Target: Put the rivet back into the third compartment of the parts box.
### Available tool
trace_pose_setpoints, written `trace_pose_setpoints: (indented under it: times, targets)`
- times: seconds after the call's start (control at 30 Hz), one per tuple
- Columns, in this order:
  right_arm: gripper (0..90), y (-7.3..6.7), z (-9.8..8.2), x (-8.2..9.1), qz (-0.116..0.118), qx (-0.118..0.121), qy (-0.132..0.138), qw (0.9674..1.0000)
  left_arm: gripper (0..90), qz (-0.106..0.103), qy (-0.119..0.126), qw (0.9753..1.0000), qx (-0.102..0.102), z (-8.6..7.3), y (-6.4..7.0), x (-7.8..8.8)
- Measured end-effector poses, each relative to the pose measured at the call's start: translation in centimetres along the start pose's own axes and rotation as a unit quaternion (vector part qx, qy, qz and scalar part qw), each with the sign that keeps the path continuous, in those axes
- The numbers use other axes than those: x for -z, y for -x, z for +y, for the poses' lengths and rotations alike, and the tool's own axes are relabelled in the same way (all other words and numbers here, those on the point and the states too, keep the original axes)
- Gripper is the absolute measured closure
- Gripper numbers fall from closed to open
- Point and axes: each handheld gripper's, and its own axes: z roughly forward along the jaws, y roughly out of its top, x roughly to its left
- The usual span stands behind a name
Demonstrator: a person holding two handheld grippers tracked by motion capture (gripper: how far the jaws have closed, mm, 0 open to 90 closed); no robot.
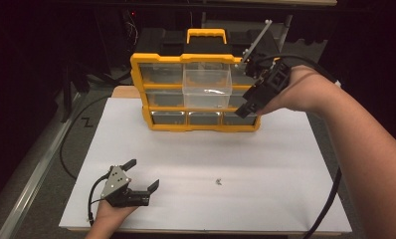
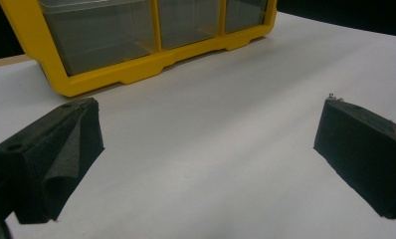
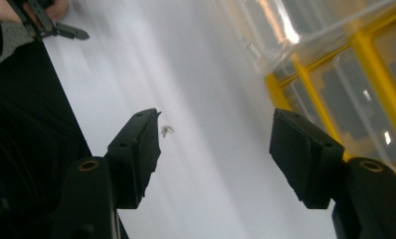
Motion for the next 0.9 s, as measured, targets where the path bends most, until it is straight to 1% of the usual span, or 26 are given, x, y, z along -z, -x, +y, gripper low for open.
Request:
trace_pose_setpoints:
  times: [0.2,0.3,0.37,0.43,0.5,0.57,0.63,0.67,0.7,0.73,0.77,0.9]
  targets:
    - [27.9,-0.7,-1.8,-1.9,0.001,-0.005,-0.008,1.0000,0.3,-0.001,-0.002,1.0000,-0.001,0.0,0.0,-0.1]
    - [21.3,-1.1,-2.7,-3.6,0.006,-0.005,-0.014,0.9999,0.3,-0.001,-0.004,1.0000,-0.002,0.0,0.0,-0.1]
    - [16.2,-1.3,-3.3,-4.6,0.006,-0.010,-0.017,0.9998,0.3,-0.002,-0.005,1.0000,-0.002,0.0,0.0,-0.1]
    - [13.2,-1.5,-3.8,-5.6,0.010,-0.014,-0.020,0.9996,0.3,-0.003,-0.005,1.0000,-0.003,0.0,0.0,-0.1]
    - [6.4,-1.6,-4.3,-6.7,0.011,-0.015,-0.022,0.9996,0.3,-0.002,-0.006,1.0000,-0.005,0.0,0.0,-0.1]
    - [0.3,-1.7,-4.9,-7.9,0.005,-0.022,-0.026,0.9994,0.3,-0.003,-0.005,1.0000,-0.006,0.0,0.0,-0.1]
    - [0.2,-1.8,-5.2,-8.7,0.001,-0.027,-0.027,0.9993,0.3,-0.003,-0.005,1.0000,-0.006,0.0,0.0,0.0]
    - [0.3,-1.9,-5.6,-9.6,-0.003,-0.032,-0.030,0.9991,0.3,-0.003,-0.006,1.0000,-0.006,0.0,0.0,-0.1]
    - [0.3,-1.9,-5.6,-9.6,-0.003,-0.032,-0.030,0.9991,0.3,-0.002,-0.005,1.0000,-0.005,-0.1,0.0,-0.1]
    - [0.3,-2.0,-6.0,-10.3,0.002,-0.030,-0.030,0.9991,0.3,-0.002,-0.005,1.0000,-0.005,-0.1,0.0,-0.1]
    - [0.3,-2.0,-6.0,-10.3,0.002,-0.030,-0.030,0.9991,0.3,-0.002,-0.005,1.0000,-0.006,-0.1,0.0,-0.1]
    - [0.3,-2.3,-6.9,-11.5,0.005,-0.032,-0.027,0.9991,0.3,-0.003,-0.005,1.0000,-0.004,0.0,0.1,0.0]
